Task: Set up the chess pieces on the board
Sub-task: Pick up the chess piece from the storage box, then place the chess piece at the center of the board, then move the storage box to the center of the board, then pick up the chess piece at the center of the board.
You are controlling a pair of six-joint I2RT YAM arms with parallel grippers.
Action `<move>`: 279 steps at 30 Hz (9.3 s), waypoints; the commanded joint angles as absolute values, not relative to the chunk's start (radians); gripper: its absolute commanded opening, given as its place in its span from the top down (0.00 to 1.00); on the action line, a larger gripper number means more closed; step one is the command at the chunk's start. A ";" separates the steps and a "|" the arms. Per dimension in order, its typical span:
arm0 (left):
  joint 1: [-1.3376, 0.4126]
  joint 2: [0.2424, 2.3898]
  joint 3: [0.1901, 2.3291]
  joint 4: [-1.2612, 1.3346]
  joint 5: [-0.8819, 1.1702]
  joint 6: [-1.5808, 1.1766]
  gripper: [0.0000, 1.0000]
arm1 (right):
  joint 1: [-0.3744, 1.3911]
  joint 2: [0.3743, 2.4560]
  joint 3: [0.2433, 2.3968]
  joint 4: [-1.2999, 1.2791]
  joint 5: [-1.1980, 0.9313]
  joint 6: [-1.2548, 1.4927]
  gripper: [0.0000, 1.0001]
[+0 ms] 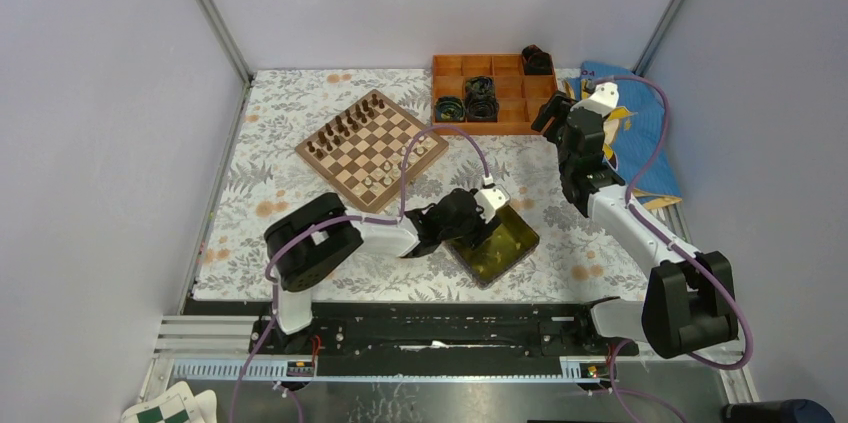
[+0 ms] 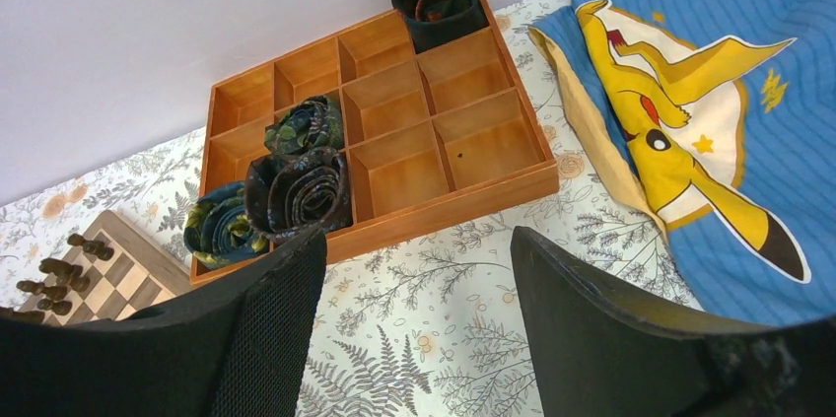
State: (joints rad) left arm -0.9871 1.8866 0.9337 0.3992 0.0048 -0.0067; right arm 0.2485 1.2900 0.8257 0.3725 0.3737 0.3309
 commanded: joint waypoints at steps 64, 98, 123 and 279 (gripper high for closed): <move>-1.206 1.679 1.298 -0.924 -0.567 -0.048 1.00 | 0.397 1.173 0.789 0.291 0.353 0.303 0.26; -1.055 1.812 1.242 -0.895 -0.422 -0.014 1.00 | 0.607 1.176 0.625 0.082 0.229 0.390 1.00; -1.039 1.898 1.294 -0.905 -0.402 0.025 0.88 | 0.608 1.370 0.636 0.161 0.307 0.414 1.00; -0.929 1.543 0.968 -0.496 -0.387 -0.419 0.99 | 0.382 1.458 0.759 0.294 0.352 0.334 0.63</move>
